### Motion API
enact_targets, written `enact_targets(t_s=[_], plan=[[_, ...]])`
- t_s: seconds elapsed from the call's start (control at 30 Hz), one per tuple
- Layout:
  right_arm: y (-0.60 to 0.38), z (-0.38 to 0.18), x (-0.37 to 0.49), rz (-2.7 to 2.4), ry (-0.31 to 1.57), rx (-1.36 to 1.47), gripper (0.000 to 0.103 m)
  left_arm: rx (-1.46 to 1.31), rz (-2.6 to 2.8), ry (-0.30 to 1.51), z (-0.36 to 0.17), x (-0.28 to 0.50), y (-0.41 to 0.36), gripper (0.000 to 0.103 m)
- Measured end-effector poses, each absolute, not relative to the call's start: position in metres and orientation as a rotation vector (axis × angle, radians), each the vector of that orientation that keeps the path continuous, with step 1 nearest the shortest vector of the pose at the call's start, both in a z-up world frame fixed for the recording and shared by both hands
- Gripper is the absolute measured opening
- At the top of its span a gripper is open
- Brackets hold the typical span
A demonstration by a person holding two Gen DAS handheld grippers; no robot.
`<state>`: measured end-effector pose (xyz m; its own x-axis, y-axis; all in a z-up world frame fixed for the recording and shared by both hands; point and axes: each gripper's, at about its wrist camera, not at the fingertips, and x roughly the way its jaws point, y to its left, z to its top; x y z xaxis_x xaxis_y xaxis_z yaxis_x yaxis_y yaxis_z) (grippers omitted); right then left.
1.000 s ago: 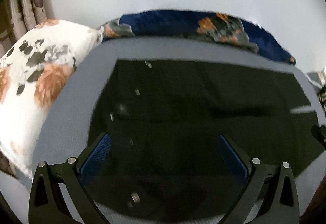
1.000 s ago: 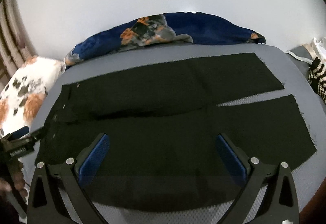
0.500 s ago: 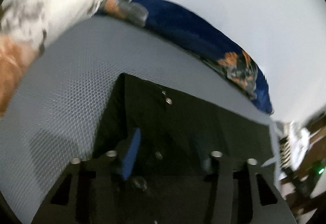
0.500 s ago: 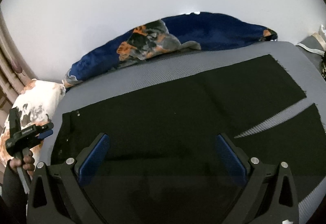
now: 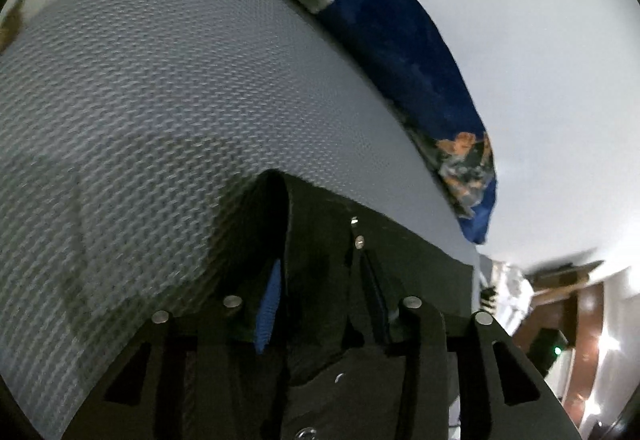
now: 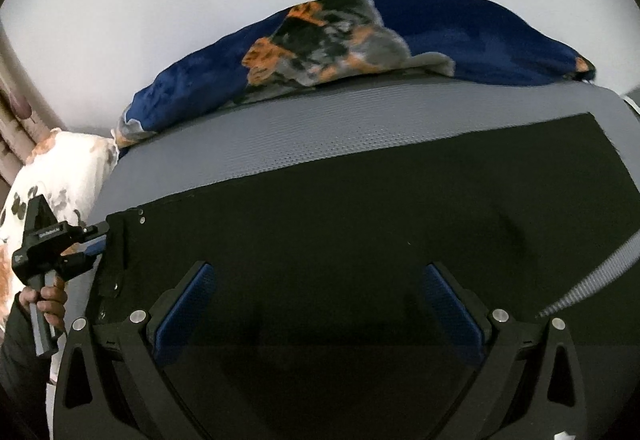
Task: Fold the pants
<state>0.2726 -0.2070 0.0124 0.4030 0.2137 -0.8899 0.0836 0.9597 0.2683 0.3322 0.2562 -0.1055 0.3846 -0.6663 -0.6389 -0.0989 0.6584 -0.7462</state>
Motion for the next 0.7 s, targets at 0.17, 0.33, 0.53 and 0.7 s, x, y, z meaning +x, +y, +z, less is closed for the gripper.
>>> enact_targets(t_s=[0.17, 0.33, 0.53, 0.7], plan=[[-0.192, 0.008, 0.293, 0.132, 1.155, 0.256, 0.103, -0.787, -0.436, 1.197, -0.107, 0.354, 0.247, 0.019], [-0.183, 0.003, 0.318, 0.213, 1.122, 0.187, 0.103, -0.778, -0.458, 1.203, -0.108, 0.373, 0.235, 0.016], [-0.187, -0.018, 0.357, 0.37, 1.16, 0.1, 0.103, -0.838, -0.398, 1.262, -0.125, 0.38, 0.227, 0.016], [-0.197, -0.032, 0.383, 0.545, 1.191, 0.037, 0.103, -0.78, -0.399, 1.177, -0.103, 0.368, 0.222, 0.01]])
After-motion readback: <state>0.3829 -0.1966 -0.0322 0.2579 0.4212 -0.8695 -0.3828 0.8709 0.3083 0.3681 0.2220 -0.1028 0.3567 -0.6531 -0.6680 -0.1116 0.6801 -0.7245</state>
